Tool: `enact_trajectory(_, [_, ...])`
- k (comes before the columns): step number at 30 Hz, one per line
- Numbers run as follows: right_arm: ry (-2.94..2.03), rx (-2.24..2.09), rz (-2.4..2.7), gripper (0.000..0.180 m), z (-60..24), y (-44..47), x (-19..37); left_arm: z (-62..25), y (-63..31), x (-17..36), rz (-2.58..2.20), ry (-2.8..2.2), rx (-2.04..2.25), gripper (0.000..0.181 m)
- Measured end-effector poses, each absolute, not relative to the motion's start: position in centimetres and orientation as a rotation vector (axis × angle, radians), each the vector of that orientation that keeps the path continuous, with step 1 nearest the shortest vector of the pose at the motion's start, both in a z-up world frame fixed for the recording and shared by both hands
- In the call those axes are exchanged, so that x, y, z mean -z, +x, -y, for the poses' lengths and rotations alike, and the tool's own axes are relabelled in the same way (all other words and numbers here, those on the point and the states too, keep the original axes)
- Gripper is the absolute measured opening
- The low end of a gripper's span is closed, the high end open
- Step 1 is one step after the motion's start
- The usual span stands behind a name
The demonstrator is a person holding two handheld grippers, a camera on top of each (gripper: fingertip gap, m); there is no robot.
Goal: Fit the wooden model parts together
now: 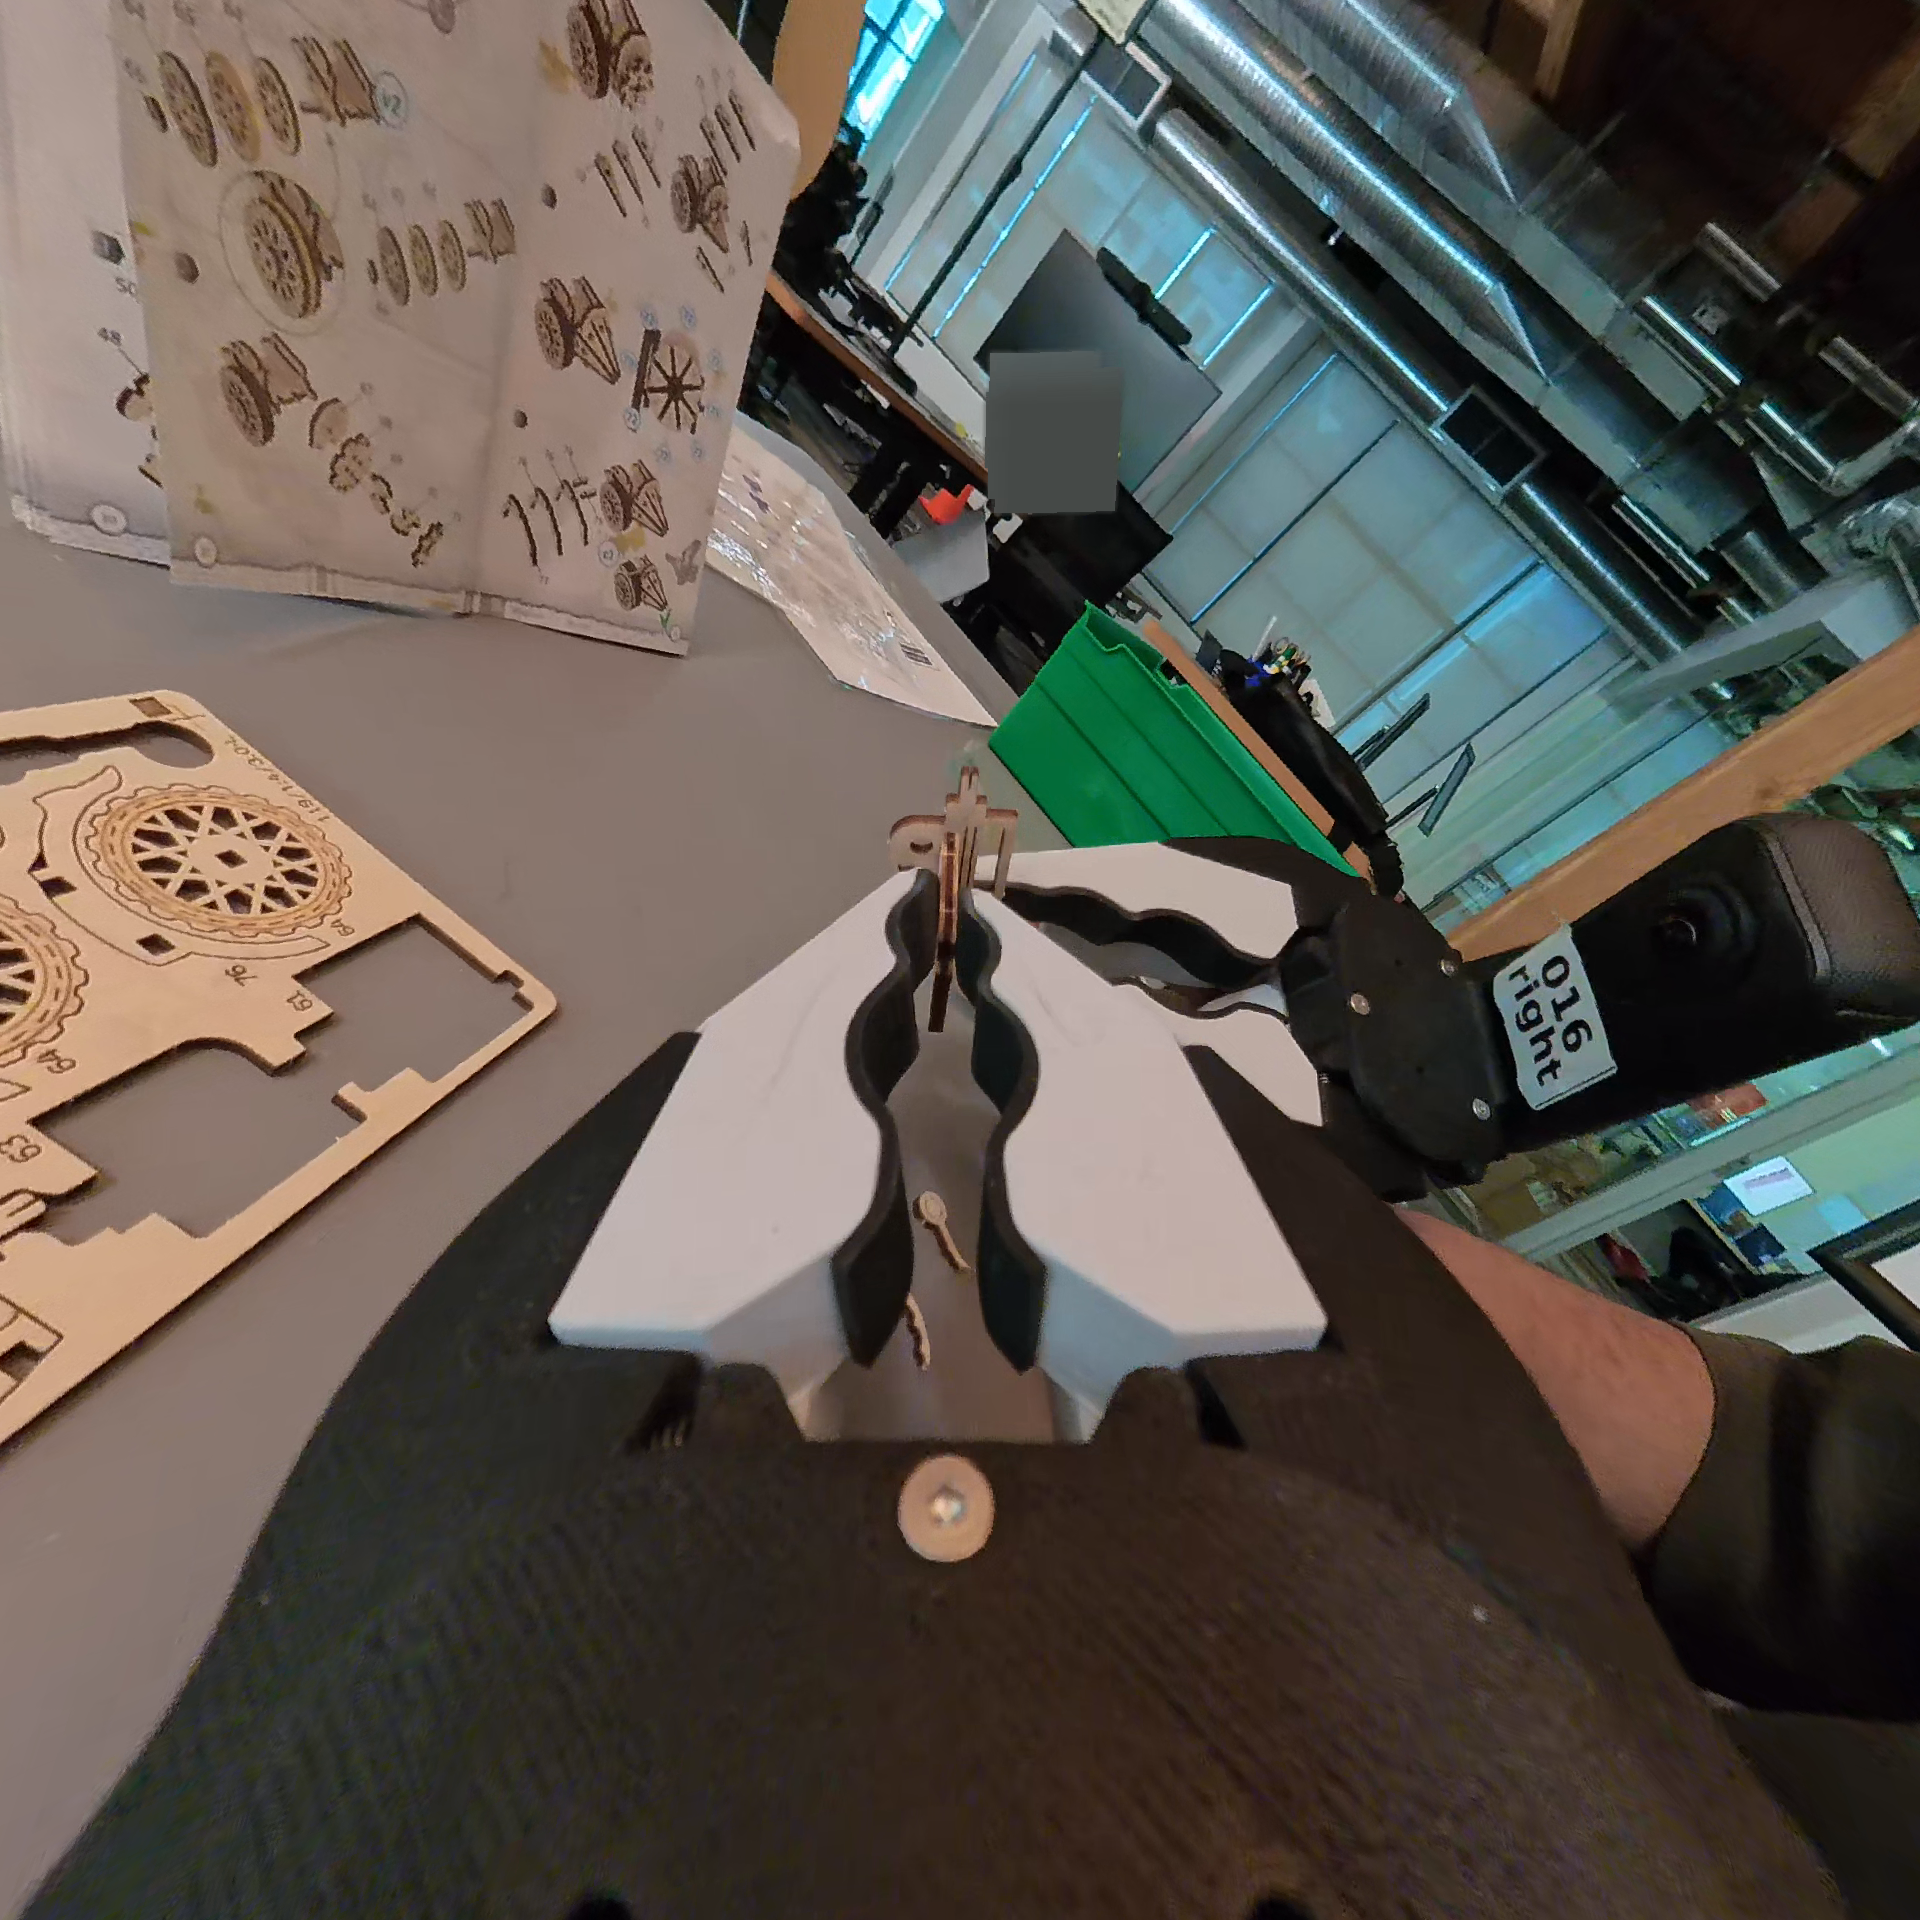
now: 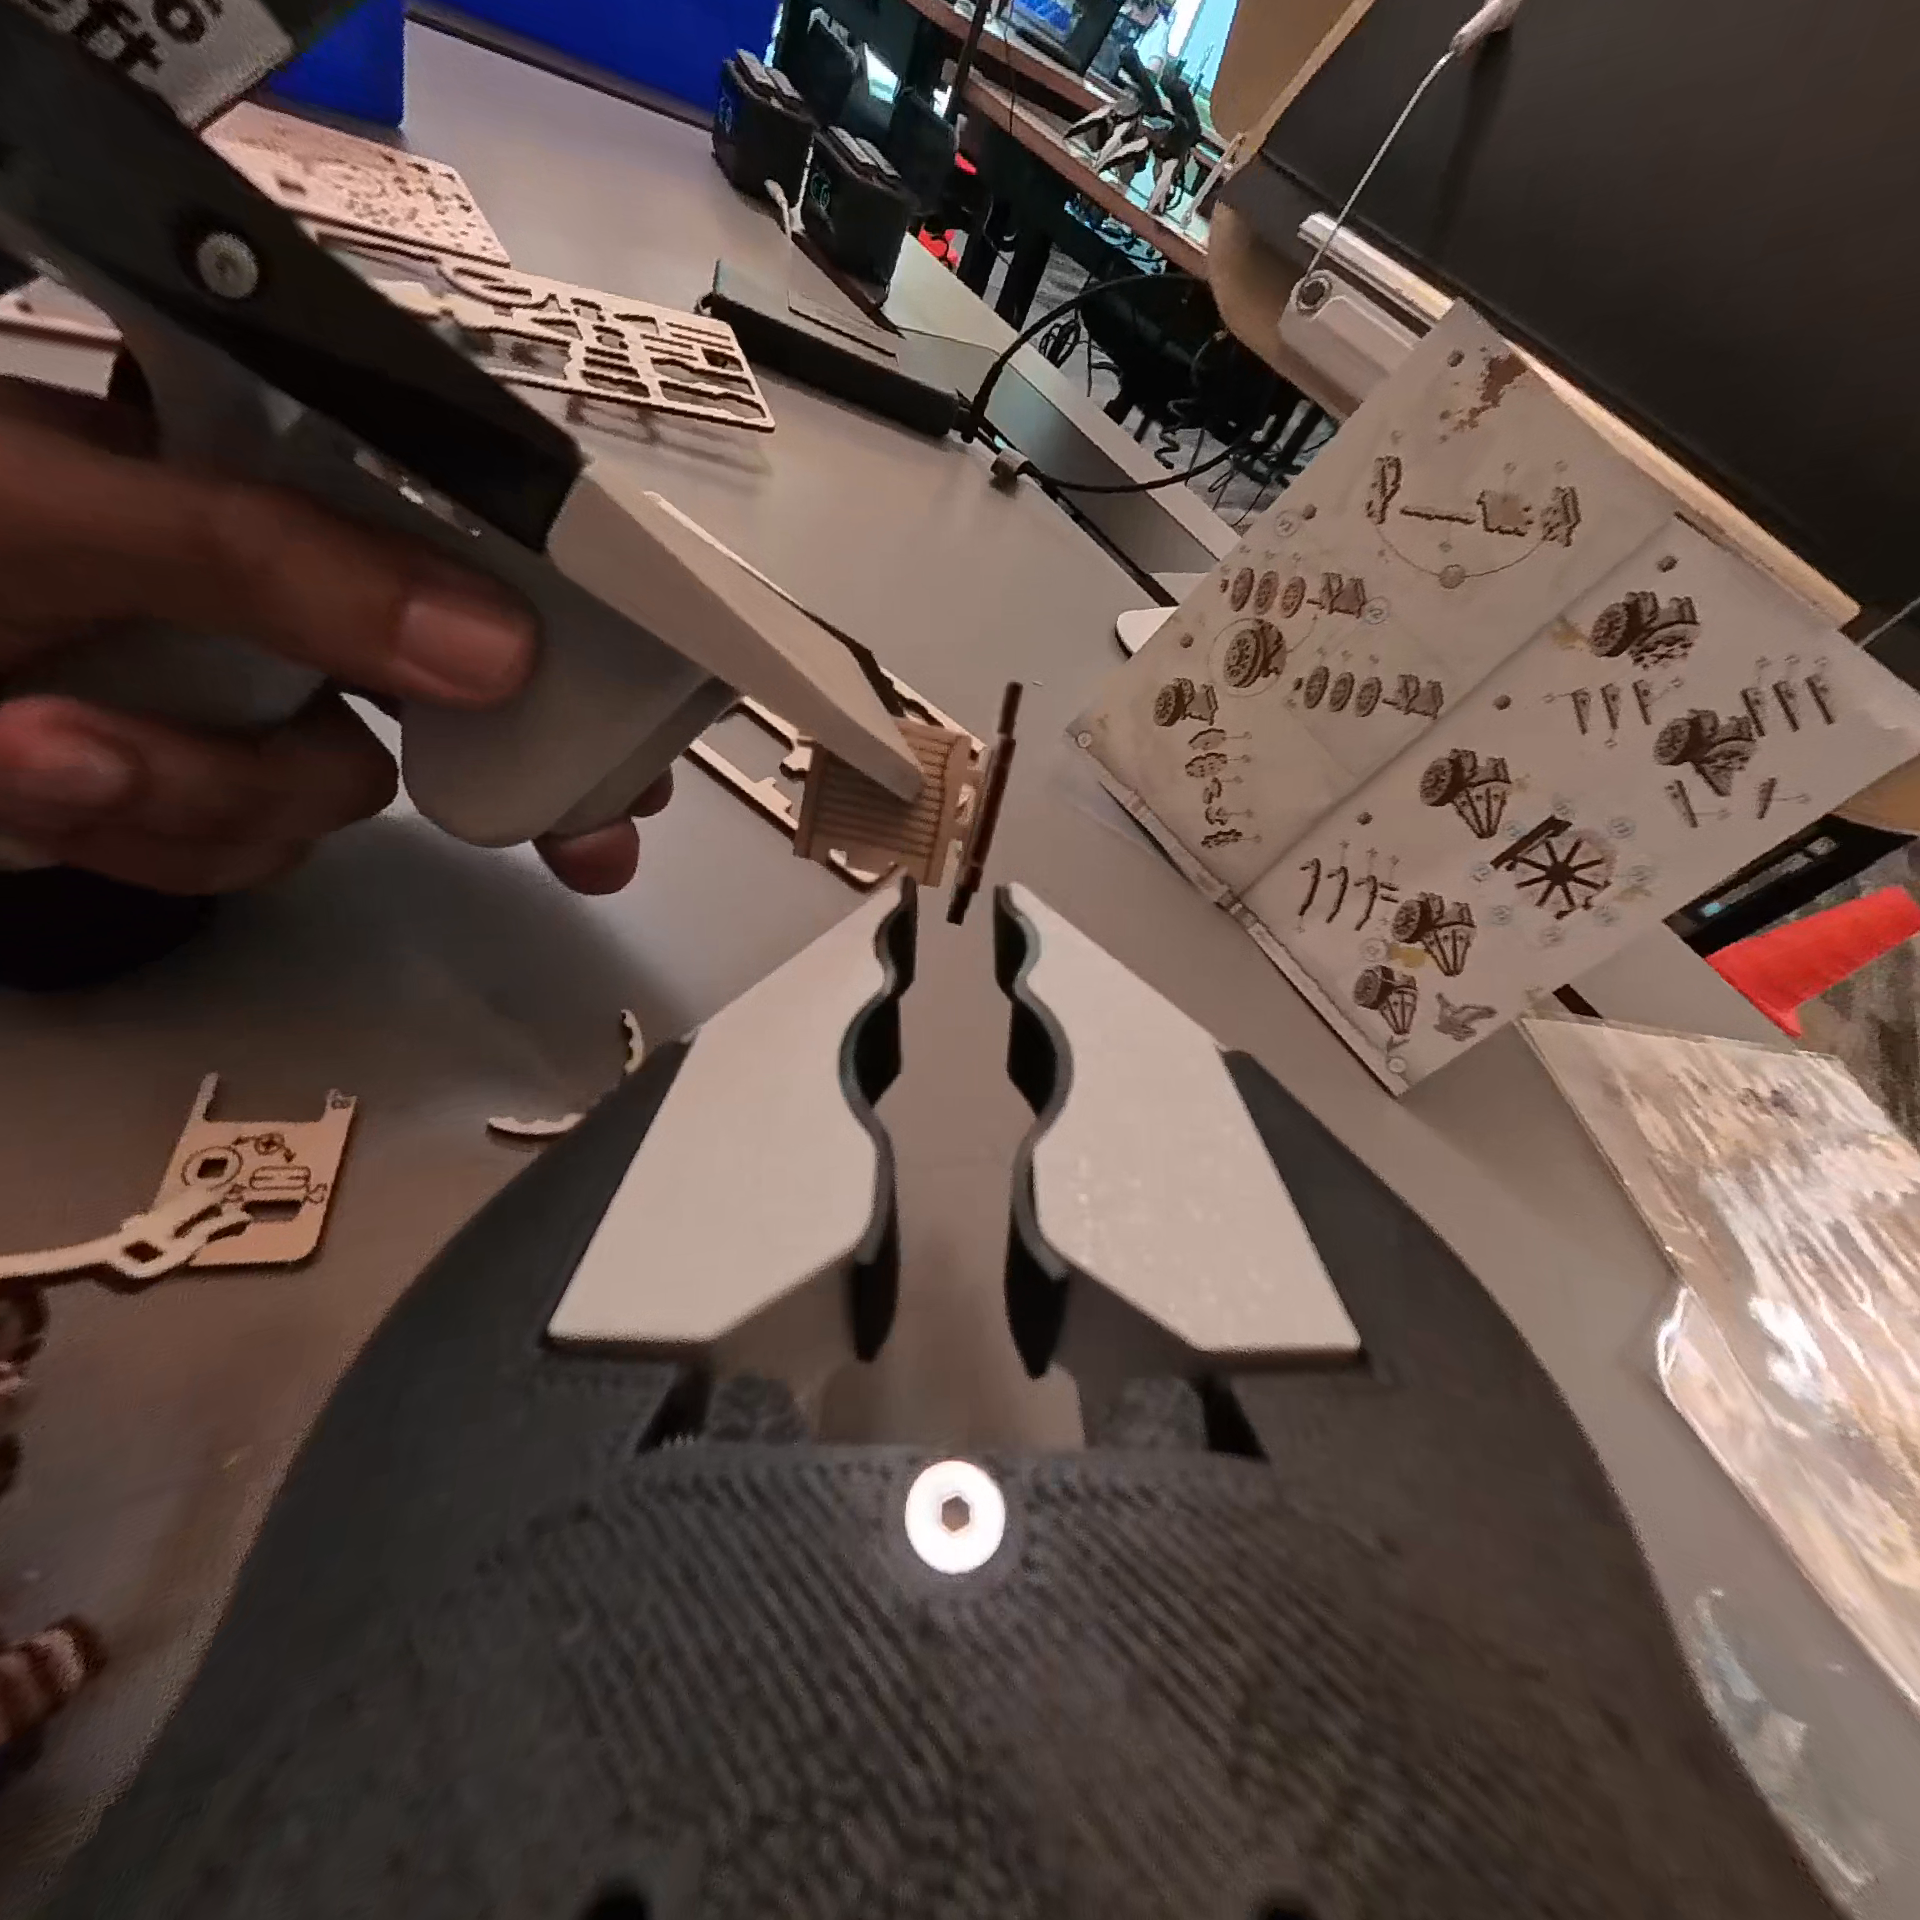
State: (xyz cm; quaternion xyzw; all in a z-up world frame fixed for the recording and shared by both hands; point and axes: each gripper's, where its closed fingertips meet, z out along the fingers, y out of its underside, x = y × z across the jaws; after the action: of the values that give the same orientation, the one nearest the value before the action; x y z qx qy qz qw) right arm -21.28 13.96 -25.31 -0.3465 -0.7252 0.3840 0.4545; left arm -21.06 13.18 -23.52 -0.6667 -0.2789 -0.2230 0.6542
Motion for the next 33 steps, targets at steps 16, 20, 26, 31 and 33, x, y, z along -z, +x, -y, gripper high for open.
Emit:
enact_trajectory(16, [-0.892,-1.018,1.772,0.002,-13.5,-21.1,24.8,-13.5,-20.2,23.9,0.614,-1.549,0.552,0.002])
enact_trajectory(20, [-0.928,-1.030,1.778,0.002,-13.6,-21.1,25.0,-13.6,-20.3,24.2,0.631,-1.562,0.559,0.001])
enact_trajectory(26, [-1.037,-1.060,1.792,0.002,-14.1,-21.5,25.5,-13.8,-20.3,24.9,0.671,-1.599,0.586,0.002])
enact_trajectory(31, [-1.011,-1.071,1.804,0.003,-13.9,-21.4,25.4,-13.7,-20.3,24.7,0.667,-1.585,0.605,0.001])
enact_trajectory(33, [-0.957,-1.059,1.821,0.003,-13.8,-21.3,25.4,-13.6,-20.3,24.7,0.670,-1.583,0.593,0.001])
